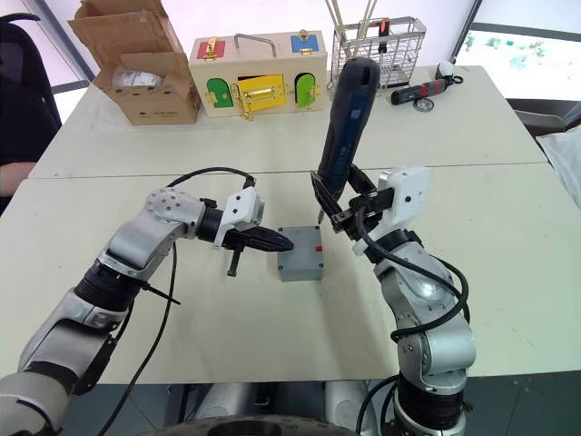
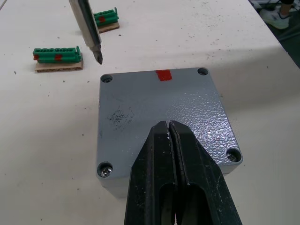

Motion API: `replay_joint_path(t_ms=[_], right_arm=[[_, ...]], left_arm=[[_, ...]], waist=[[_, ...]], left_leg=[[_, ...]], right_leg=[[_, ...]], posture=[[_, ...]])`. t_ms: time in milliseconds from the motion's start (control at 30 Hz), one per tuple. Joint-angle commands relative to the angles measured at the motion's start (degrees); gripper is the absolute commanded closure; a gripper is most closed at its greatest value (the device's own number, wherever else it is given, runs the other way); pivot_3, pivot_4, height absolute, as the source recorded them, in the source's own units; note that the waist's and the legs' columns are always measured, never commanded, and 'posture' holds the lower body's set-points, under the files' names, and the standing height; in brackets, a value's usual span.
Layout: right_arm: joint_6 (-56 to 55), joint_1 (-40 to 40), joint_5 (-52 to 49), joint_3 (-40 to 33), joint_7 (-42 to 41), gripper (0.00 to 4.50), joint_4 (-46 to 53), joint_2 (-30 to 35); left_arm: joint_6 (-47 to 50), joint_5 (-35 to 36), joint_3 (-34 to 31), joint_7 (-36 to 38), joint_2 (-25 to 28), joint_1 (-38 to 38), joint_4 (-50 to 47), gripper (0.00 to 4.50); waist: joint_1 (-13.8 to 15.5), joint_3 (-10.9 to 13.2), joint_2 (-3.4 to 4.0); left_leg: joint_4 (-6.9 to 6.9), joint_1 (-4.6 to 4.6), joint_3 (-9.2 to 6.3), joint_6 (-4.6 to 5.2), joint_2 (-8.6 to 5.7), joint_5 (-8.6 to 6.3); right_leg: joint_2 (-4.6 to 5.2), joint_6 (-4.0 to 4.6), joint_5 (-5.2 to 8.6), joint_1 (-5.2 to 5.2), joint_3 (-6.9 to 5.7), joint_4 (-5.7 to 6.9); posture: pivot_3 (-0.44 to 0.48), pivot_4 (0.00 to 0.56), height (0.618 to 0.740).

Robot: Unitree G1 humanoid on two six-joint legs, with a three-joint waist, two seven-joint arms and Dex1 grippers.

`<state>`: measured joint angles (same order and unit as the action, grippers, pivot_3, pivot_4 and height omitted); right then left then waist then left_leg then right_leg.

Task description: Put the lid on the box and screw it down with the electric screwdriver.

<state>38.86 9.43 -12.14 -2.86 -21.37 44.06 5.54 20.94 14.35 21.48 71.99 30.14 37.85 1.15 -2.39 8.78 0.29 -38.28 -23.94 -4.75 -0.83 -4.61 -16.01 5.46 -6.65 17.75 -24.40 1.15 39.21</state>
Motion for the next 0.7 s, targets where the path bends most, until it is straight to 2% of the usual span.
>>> replay_joint_path(t_ms=[33,700], right_arm=[[-4.1,0.0,-1.2,1.3,0.7,2.60,1.4,0.4],[-9.7,-3.3,-0.6,4.5,1.9,2.60,-2.9,4.5]], left_arm=[[0.3,-0.5,-0.4,0.0,0.4,-0.4,-0.8,4.50],[-0.4,-1.2,-0.4,-0.4,0.1,-0.2,-0.3,4.50]], waist=[[0.0,0.0,0.00],[0.0,0.0,-0.01]], left_leg=[[0.00,0.00,0.00,0.00,0.00,0.00],[0.00,0.12,-0.01,0.00,0.01,0.00]], right_leg=[[0.00,0.00,0.00,0.00,0.00,0.00],[-0.02,0.00,0.00,0.13,0.00,0.00]], posture=[[0.000,0.150,0.740],[0.000,0.150,0.740]])
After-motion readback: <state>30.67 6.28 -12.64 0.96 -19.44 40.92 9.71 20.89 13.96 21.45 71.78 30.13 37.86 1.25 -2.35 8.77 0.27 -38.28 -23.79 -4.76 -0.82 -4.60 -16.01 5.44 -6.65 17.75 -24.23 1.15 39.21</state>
